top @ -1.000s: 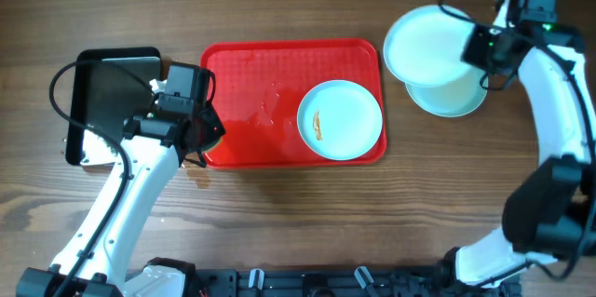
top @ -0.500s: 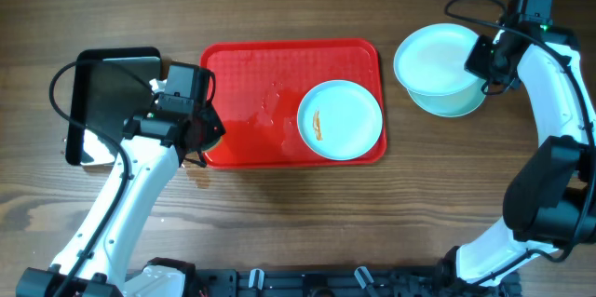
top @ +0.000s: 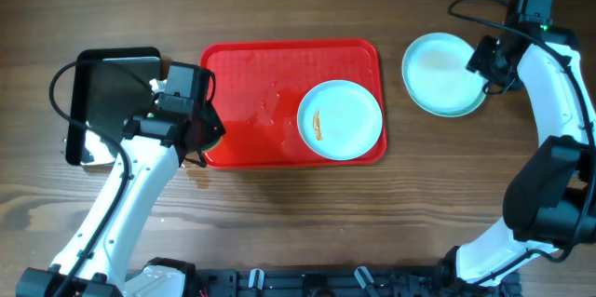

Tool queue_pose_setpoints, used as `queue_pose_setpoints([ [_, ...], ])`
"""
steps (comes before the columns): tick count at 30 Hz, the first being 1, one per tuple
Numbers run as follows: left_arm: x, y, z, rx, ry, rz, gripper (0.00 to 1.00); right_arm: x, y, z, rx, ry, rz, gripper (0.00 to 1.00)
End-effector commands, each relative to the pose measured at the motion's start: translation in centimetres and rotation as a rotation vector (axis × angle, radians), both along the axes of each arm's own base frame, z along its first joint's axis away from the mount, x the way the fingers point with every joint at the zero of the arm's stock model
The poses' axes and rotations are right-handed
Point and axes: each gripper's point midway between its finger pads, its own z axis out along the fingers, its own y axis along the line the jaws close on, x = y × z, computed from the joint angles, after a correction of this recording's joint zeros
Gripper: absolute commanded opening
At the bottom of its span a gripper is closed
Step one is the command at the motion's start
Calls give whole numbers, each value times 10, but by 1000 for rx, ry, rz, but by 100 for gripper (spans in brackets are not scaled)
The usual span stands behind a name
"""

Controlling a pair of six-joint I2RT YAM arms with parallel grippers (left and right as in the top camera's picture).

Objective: Clean dirty plates on tray and stack at the side
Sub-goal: 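Stack the plate onto the plate at the right and release, then move the right gripper back toward the remaining plate on the tray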

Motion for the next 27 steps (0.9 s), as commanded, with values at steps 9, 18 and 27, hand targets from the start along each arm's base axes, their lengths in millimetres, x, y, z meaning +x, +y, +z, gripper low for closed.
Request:
queue_pose_setpoints([
  [9, -1, 1, -7, -4, 20, 12, 4, 15, 117, 10, 471, -95, 334, 100],
  [18, 1, 0, -6, -7, 12, 12, 4, -20, 184, -15, 247, 106, 531, 81],
  [27, 1, -2, -7, -16, 14, 8, 4, -47, 192, -55, 150, 192, 501, 68],
])
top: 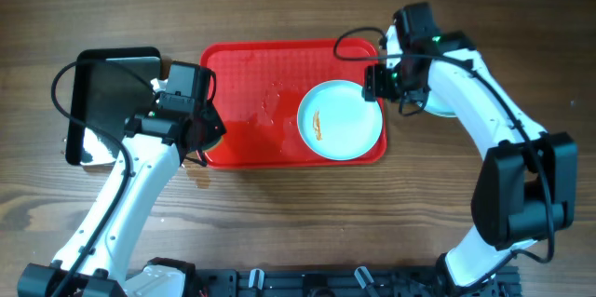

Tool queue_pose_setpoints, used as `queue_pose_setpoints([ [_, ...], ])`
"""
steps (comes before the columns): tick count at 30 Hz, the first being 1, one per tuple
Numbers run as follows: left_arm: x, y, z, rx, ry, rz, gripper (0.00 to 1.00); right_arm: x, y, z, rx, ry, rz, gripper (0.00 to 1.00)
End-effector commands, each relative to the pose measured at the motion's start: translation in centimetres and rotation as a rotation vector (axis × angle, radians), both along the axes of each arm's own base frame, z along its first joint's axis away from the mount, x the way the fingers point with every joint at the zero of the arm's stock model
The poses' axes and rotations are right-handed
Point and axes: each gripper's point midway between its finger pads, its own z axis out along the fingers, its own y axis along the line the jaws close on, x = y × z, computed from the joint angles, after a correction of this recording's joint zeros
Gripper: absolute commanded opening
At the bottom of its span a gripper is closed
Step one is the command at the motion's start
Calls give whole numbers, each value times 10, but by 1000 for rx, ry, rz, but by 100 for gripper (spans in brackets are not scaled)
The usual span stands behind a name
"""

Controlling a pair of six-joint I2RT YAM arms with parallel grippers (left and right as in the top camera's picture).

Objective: Clean dirty plates on tray and stack at the side
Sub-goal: 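Move the right gripper back toward the remaining plate on the tray, then grasp the rim of the last white plate with the right gripper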

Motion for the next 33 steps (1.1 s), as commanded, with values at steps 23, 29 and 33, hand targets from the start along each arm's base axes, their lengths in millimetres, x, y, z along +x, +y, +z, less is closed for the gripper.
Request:
queue_pose_setpoints([
  [23, -3, -2, -5, -22, 19, 6, 4, -24, -6, -50, -8, 58, -47, 35],
  [29, -3, -2, -5, -21, 22, 6, 4, -33, -5, -64, 11, 66, -43, 35],
  [33, -3, -2, -5, -21, 22, 6, 4, -33, -1, -63, 30, 63, -36, 27],
])
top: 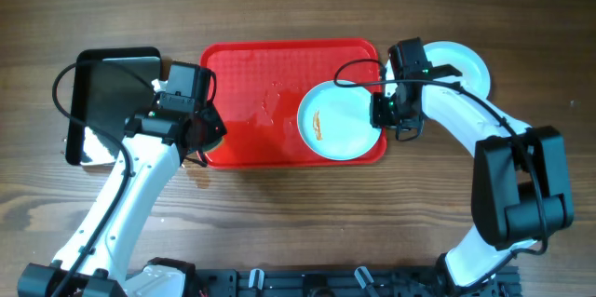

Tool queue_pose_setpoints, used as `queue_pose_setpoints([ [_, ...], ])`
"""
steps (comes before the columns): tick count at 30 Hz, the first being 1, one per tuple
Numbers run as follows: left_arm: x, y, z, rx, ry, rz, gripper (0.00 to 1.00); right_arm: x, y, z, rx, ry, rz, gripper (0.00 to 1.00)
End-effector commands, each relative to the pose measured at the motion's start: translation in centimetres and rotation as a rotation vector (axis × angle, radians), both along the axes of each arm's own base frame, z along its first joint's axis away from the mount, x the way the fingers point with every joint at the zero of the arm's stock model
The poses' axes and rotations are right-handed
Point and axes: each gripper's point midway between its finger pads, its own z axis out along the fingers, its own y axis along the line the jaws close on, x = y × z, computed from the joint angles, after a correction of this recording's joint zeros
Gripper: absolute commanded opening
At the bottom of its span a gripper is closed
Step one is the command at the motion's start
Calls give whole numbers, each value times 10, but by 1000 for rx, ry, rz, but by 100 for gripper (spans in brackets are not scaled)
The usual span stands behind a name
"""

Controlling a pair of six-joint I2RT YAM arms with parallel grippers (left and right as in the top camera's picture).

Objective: Clean dirty plates on tray and stack at the side
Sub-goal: 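Grasp the rim of the last white plate with the right gripper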

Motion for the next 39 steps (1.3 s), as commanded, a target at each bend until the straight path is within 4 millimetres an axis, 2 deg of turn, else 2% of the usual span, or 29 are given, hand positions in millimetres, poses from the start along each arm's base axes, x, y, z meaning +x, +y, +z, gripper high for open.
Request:
queue_pose_setpoints([
  [1, -1, 0, -4, -8, 12, 11, 4, -1, 3, -6, 14, 10, 5, 26],
  [6, -2, 0, -4, -8, 13, 11, 4, 3, -4, -4, -27, 1, -6, 25],
  [12, -2, 0, -4, -8, 13, 11, 4, 14, -5, 19, -45, 0, -10, 27],
  [16, -2, 0, -4, -8, 13, 11, 5, 17, -4, 27, -44, -1, -10, 29],
  [21, -2, 0, -4, -8, 13, 11, 4, 10, -5, 24, -48, 27, -8, 29],
  [28, -2, -3, -4, -25, 17, 5, 4, 1, -6, 7, -43, 33, -8, 27],
  [39, -2, -3, -4, -26, 14, 5, 4, -1, 6, 7, -17, 32, 16, 21],
])
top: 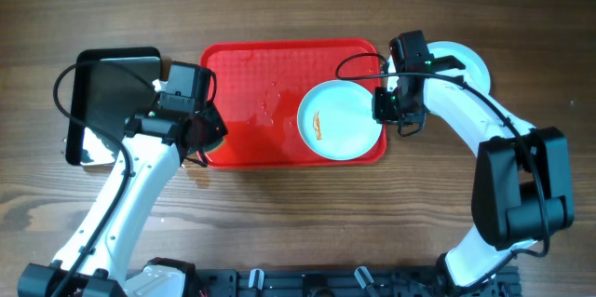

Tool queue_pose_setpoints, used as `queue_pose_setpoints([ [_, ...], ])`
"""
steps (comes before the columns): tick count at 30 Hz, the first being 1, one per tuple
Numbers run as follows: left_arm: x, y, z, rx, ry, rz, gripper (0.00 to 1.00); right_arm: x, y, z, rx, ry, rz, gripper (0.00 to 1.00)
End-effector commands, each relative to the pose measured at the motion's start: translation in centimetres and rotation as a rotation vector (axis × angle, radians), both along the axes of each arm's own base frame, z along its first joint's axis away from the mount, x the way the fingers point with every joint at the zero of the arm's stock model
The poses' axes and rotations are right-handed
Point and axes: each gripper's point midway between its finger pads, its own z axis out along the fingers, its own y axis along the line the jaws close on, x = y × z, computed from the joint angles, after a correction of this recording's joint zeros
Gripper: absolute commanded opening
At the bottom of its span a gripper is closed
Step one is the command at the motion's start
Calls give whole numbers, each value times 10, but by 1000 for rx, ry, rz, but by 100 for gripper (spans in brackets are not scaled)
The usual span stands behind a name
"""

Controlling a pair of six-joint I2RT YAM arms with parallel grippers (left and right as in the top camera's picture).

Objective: Clean dirty plates on tray and stack at the side
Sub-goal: 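Grasp the rim of the last white plate with the right gripper, then pull the plate toward the tray center and bring the sponge over it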

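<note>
A red tray [261, 83] lies in the middle of the table. On its right half sits a pale green plate [340, 120] with an orange smear [318, 127] of food. My right gripper [380, 106] is at the plate's right rim; whether it is shut on the rim cannot be told. A second pale plate [461, 62] lies on the table right of the tray, partly hidden under my right arm. My left gripper [207, 139] is at the tray's left edge, its fingers hidden under the wrist.
A black tray [107, 87] sits at the far left, partly under my left arm. Cables run along both arms. Bare wooden table [298, 232] stretches in front of the red tray.
My right wrist has shifted very slightly upward at the plate's right rim. The plate, the tray and the left arm have not moved.
My right gripper was first over the clean plate at the right of the tray. Then it was at the tray's upper right corner beside the dirty plate. Later it had come to the plate's right rim, where it still is. The left arm stayed put.
</note>
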Motion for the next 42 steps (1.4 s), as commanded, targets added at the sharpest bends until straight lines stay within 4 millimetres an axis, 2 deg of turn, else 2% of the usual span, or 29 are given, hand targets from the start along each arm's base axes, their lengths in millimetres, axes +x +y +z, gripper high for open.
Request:
queue_pose_setpoints([
  [1, -1, 0, -3, -10, 9, 11, 4, -5, 12, -7, 16, 19, 14, 20],
  [7, -1, 0, -3, -10, 9, 11, 4, -5, 19, -7, 20, 11, 15, 20],
  [13, -1, 0, -3, -10, 9, 11, 4, -4, 19, -7, 20, 10, 15, 22],
  [15, -1, 0, -3, -10, 9, 11, 4, -2, 13, -9, -14, 3, 10, 22],
  [17, -1, 0, -3, -10, 10, 11, 4, 0, 9, -14, -38, -1, 8, 22],
  [25, 0, 0, -3, -10, 6, 11, 4, -6, 22, -42, 26, 72, 24, 20],
  [27, 0, 0, -3, -11, 5, 11, 4, -7, 29, -45, 63, 86, 29, 19],
  [31, 3, -1, -2, -13, -5, 10, 4, -4, 49, -43, 154, 78, 41, 4],
  [36, 5, -7, -1, -41, -13, -1, 4, -3, 77, -41, 181, 51, 36, 4],
  [39, 11, -15, 1, -83, -39, -27, 4, -3, 105, -39, 191, 14, 41, 4],
  [42, 17, -22, 4, -119, -61, -40, 4, 0, 123, -41, 170, -28, 7, 5],
])
